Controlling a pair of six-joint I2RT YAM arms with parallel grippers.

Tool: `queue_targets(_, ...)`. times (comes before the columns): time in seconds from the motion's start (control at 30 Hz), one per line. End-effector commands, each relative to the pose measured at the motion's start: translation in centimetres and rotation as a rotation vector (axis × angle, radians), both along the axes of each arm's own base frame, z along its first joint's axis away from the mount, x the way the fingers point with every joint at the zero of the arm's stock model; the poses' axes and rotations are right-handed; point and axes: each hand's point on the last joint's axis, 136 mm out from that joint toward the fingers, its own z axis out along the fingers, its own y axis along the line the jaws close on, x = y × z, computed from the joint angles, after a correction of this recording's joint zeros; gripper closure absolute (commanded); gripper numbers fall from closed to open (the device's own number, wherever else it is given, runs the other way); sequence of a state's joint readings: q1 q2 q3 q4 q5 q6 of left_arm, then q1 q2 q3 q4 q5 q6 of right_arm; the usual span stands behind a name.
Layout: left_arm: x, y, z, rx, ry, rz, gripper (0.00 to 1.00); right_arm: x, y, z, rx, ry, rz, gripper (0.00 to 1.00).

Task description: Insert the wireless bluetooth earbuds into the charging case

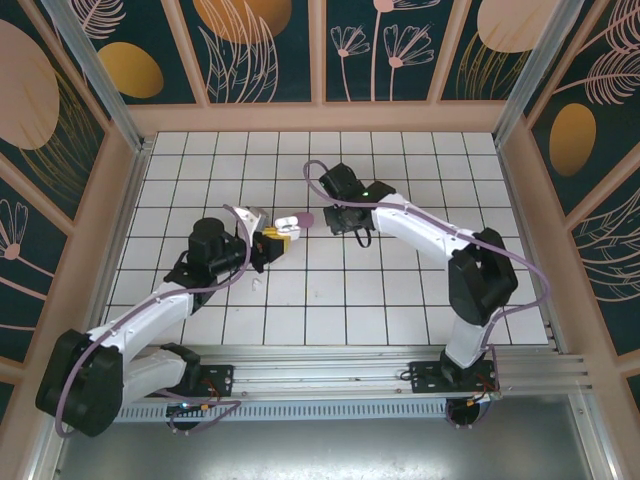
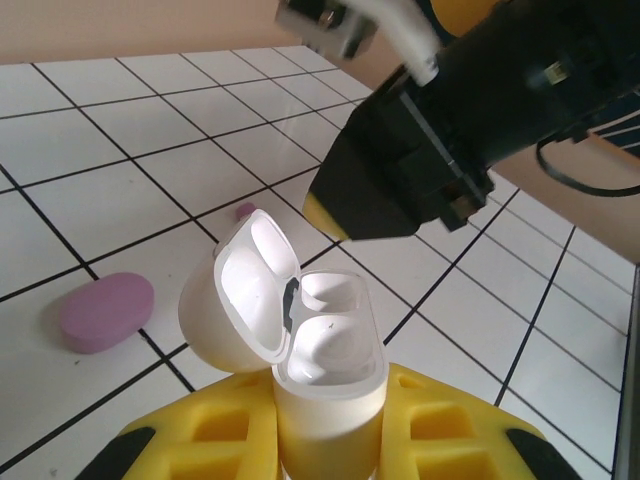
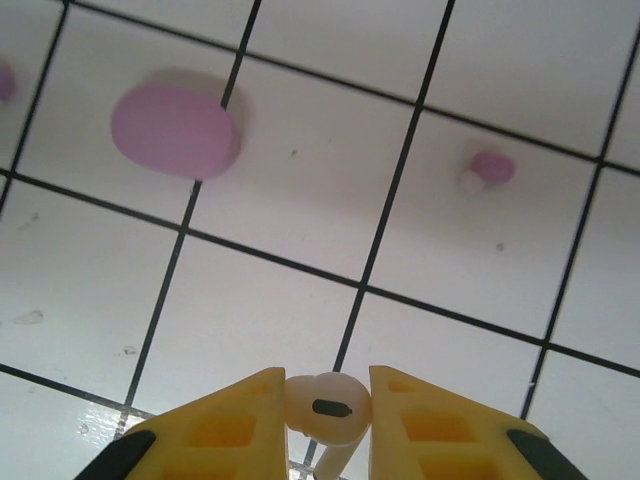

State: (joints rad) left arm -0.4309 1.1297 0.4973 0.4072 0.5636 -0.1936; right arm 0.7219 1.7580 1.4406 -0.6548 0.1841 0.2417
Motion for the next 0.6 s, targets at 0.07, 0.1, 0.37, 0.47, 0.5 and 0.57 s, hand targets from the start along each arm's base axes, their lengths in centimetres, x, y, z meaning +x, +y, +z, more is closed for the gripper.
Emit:
queue_targets(0.07,0.5,-2.1,2.8,-0.069,-0.057,-0.053,1.00,0.7,-0.3,6.8,0.064,-0.197,-0.016,0.78)
queue_targets(0.1,0.5,-2.5,2.9,-0.070,-0.057,-0.060,1.00,0.6,0.0,7.8,0.075,-0.230,-0.003,0.78)
queue_targets(0.37,1.3,-4.0,4.6,-0.112,-0.052,-0.078,1.00,-1.1,1.8,13.5,0.155,-0.404,0.088,0.77)
queue_targets(0.47,1.3,-4.2,5.4,-0.139,-0.054,-0.087,1.00,-1.8,2.6,14.7,0.177,-0.440,0.120,0.77)
queue_targets(0.5,1.3,-4.3,5.5,-0.147,-0.051,-0.090,1.00,-2.0,2.8,14.9,0.184,-0.447,0.130,0.77)
queue_targets(0.57,1.2,-4.4,5.8,-0.168,-0.043,-0.096,1.00,-2.5,3.4,15.4,0.205,-0.461,0.152,0.76)
